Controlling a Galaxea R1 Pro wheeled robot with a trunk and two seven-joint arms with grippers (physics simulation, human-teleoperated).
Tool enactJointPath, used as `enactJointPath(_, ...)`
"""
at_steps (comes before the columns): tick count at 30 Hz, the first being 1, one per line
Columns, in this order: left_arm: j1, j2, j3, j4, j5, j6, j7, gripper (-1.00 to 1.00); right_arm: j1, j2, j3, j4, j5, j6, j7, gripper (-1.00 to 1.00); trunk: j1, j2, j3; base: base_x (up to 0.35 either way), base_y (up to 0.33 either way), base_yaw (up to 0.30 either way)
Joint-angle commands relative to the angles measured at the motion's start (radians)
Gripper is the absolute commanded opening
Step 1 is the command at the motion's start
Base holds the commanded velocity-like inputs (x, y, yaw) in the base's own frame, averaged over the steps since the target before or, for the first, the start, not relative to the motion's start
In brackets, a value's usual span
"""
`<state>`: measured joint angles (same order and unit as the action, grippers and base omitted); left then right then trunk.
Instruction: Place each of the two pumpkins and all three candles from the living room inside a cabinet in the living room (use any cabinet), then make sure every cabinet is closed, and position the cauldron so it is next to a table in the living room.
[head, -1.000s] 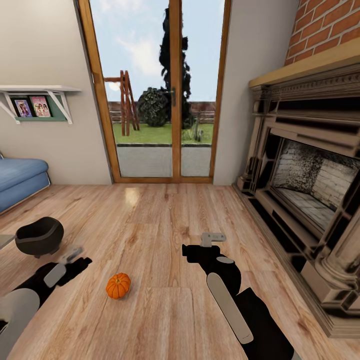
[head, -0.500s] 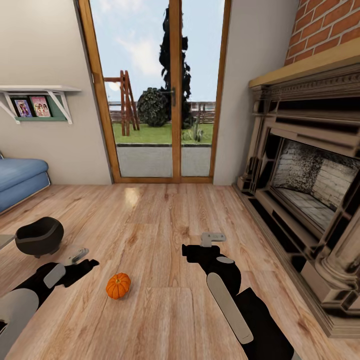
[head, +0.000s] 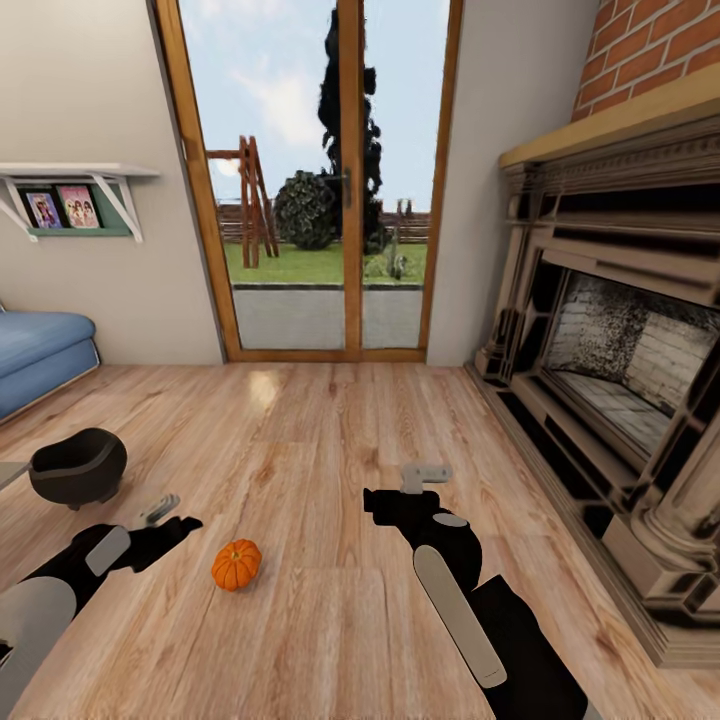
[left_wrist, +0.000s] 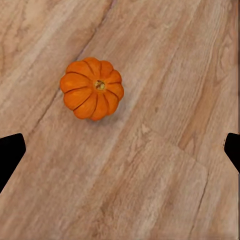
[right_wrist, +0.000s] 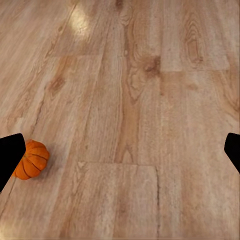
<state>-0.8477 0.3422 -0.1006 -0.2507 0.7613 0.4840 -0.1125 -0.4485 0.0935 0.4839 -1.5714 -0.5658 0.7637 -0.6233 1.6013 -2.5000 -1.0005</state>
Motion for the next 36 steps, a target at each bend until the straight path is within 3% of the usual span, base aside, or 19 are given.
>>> enactJointPath(1, -0.001, 0.002, -0.008, 0.000, 0.006, 0.002, -0.022, 1.00, -0.001, 0.000, 0.001, -0.001, -0.009, 0.002, -0.010, 1.00, 0.000, -0.001, -0.005, 0.000, 0.000, 0.000)
enactJointPath(5, -0.001, 0.017, -0.004, 0.002, 0.025, 0.004, -0.055, 1.00, -0.001, 0.000, 0.001, -0.001, -0.009, 0.001, -0.009, 1.00, 0.002, -0.002, -0.020, 0.000, 0.000, 0.000)
enactJointPath(7, -0.001, 0.035, 0.009, 0.001, 0.070, 0.009, -0.063, 1.00, -0.001, 0.000, 0.001, -0.001, -0.009, 0.001, -0.009, 1.00, 0.003, -0.002, -0.028, 0.000, 0.000, 0.000)
enactJointPath(8, -0.001, 0.049, 0.017, 0.000, 0.108, 0.019, -0.068, 1.00, -0.001, 0.000, 0.001, -0.001, -0.009, 0.001, -0.009, 1.00, 0.003, -0.002, -0.032, 0.000, 0.000, 0.000)
enactJointPath(11, -0.001, 0.063, 0.025, 0.001, 0.167, 0.033, -0.073, 1.00, -0.001, 0.000, 0.001, -0.001, -0.009, 0.000, -0.008, 1.00, 0.005, -0.003, -0.044, 0.000, 0.000, 0.000)
enactJointPath(13, -0.001, 0.068, 0.028, 0.002, 0.188, 0.040, -0.075, 1.00, -0.001, 0.000, 0.001, -0.001, -0.009, 0.000, -0.008, 1.00, 0.006, -0.004, -0.051, 0.000, 0.000, 0.000)
enactJointPath(24, -0.001, 0.073, 0.031, 0.004, 0.208, 0.047, -0.086, 1.00, -0.001, 0.001, 0.001, -0.002, -0.012, -0.003, -0.006, 1.00, 0.011, -0.006, -0.094, 0.000, 0.000, 0.000)
enactJointPath(30, -0.001, 0.075, 0.031, 0.002, 0.209, 0.052, -0.146, 1.00, -0.001, 0.001, 0.002, -0.009, -0.018, -0.034, 0.003, 1.00, 0.013, -0.008, -0.117, 0.000, 0.000, 0.000)
enactJointPath(36, -0.001, 0.077, 0.030, -0.001, 0.210, 0.087, -0.224, 1.00, -0.001, 0.025, 0.063, -0.014, -0.020, -0.052, 0.007, 1.00, 0.016, -0.009, -0.140, 0.000, 0.000, 0.000)
